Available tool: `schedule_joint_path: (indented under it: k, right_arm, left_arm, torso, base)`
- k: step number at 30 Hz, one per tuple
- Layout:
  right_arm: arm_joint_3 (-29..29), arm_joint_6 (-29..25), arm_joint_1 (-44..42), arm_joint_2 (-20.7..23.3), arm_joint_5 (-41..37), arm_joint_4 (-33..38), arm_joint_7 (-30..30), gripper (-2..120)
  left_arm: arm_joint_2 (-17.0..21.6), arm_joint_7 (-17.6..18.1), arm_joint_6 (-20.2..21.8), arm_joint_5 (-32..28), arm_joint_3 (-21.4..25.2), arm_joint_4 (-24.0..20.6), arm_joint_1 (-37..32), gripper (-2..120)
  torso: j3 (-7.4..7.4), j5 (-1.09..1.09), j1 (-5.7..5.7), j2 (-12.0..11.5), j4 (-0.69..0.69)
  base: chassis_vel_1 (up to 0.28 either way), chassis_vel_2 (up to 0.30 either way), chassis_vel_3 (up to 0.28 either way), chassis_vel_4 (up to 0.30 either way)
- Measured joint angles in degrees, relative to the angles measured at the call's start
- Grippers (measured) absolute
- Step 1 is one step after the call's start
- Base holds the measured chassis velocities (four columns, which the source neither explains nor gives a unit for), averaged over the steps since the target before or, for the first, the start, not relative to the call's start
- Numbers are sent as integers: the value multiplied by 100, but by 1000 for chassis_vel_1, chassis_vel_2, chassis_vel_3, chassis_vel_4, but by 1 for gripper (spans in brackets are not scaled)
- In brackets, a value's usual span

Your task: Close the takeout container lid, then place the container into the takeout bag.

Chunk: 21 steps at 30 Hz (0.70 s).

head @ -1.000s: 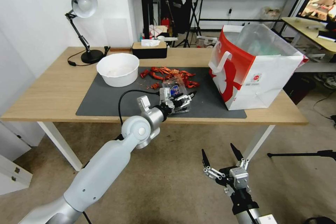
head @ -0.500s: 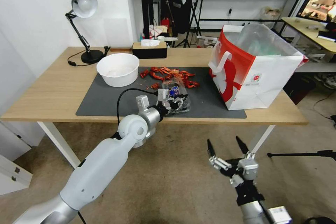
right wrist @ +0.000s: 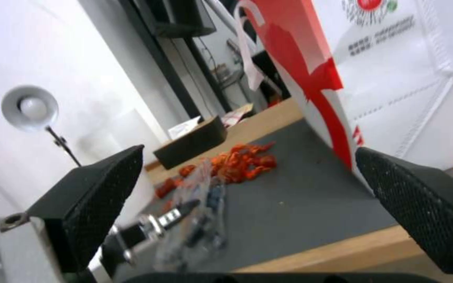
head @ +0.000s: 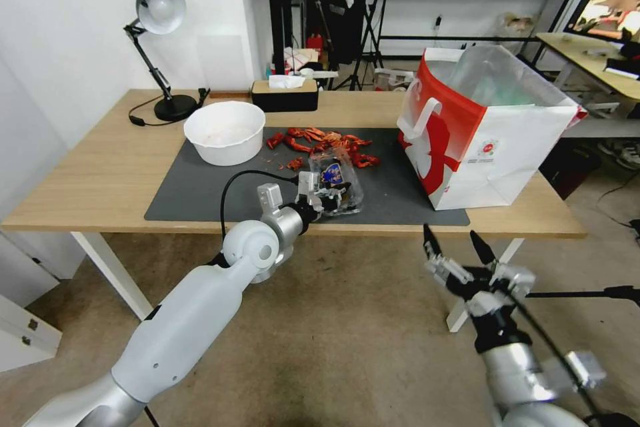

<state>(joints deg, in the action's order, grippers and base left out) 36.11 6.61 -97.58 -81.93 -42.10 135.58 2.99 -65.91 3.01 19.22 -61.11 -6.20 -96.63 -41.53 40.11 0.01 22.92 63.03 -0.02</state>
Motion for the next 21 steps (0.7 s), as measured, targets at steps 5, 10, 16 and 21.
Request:
schedule_joint_path:
  k: [5,10,16,21]
  right_arm:
    - [-20,371,652,710,-1219,-215,-537,100]
    - [-134,495,1123,1153,-1769,-601,-763,100]
    - [-294,633,1755,1573,-2461,-1132,-1034,100]
    - [-503,836,2410,1818,-2955,-1614,-1140,100]
  left_arm:
    - [24,5,-13,-18,-23,-2,-32,0]
    - [21,3,-22,-28,-36,22,-28,0]
    - [-37,10,-35,-30,-50,86,-10,0]
    - [-37,13,-44,-31,-55,151,-1,0]
  torso:
    - [0,-1,1,0,3]
    - [0,1,0,-1,2]
    - [0,0,1,-1,2]
    - [1,0,1,-1,2]
  base:
    - [0,0,0,0]
    - [0,0,0,0]
    - [0,0,0,0]
    - [0,0,0,0]
